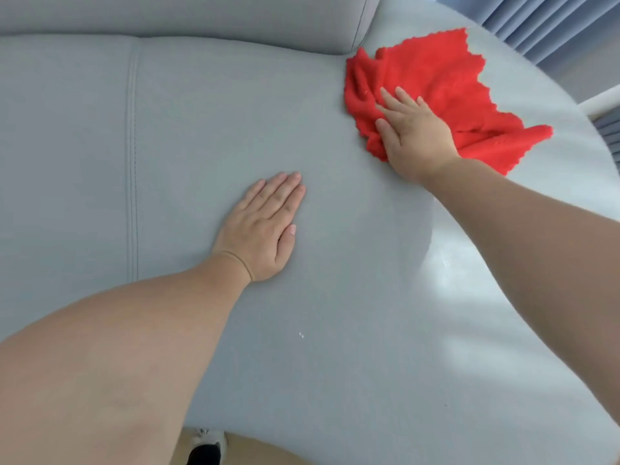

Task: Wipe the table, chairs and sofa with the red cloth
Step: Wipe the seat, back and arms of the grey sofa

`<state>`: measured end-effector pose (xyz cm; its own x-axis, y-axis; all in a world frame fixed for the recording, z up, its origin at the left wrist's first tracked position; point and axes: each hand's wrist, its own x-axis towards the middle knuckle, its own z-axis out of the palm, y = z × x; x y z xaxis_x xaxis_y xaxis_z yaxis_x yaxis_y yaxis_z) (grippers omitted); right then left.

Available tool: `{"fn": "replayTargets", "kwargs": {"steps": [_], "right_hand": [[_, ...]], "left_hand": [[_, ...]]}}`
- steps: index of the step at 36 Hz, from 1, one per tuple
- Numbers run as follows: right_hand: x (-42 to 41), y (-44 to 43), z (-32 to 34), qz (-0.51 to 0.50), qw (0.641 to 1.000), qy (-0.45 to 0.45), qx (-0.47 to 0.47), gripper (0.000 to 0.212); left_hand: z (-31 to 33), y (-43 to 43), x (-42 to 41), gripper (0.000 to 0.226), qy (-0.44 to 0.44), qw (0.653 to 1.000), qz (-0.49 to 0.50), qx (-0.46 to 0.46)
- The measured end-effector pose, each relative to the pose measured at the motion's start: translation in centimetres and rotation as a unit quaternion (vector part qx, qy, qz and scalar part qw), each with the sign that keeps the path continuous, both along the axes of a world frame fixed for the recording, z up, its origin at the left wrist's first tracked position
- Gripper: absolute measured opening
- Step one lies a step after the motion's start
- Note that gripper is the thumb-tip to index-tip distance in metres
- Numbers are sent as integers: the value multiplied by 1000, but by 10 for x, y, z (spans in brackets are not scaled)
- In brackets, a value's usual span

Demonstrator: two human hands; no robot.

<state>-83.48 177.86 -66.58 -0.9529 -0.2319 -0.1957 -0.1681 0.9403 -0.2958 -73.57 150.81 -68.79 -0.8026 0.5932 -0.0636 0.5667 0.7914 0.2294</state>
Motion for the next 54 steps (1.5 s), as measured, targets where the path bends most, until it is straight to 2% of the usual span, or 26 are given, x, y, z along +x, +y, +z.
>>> {"fn": "replayTargets", "kwargs": {"steps": [8,14,16,18,24,27,29,31,33,34,36,38,41,46,54], "right_hand": [[91,-34,9,18,997,-29,-70,53],[158,-63,13,-11,996,0,-85,39],[183,-75,15,-16,996,7,-91,41],[211,-88,16,-4,995,1,-97,45],[304,-108,21,84,983,-31,-162,36],[338,-102,27,117,976,-52,-175,39],[350,-98,31,96,977,-19,-189,44],[353,-101,37,49,984,52,-164,39],[345,-114,44,-54,991,102,-68,21],[339,-125,46,-135,988,76,-15,30],[327,-145,46,-272,960,-50,48,62],[321,-161,35,-322,938,-106,66,73],[321,-172,15,-296,947,-90,90,71],[330,-167,-2,-272,959,5,79,48],[349,-136,6,-177,981,37,64,50]], "left_hand": [[13,1,3,59,-23,999,14,-27],[26,-11,32,58,-44,998,49,-20],[29,-20,44,57,-43,998,45,-16],[34,-27,51,56,-40,998,39,-13],[49,-44,61,58,-48,999,22,-15],[55,-49,70,61,-65,998,-1,-10],[58,-50,76,61,-65,998,-14,-5],[60,-51,81,61,-66,998,-23,0],[60,-50,86,61,-70,997,-28,-2],[59,-50,87,62,-71,997,-29,-3],[56,-48,92,62,-74,997,-29,-5],[54,-45,95,63,-74,997,-29,-6],[49,-41,100,62,-71,997,-37,-7],[45,-39,107,61,-62,997,-48,-13],[47,-28,123,63,-67,996,-50,-25]]}}
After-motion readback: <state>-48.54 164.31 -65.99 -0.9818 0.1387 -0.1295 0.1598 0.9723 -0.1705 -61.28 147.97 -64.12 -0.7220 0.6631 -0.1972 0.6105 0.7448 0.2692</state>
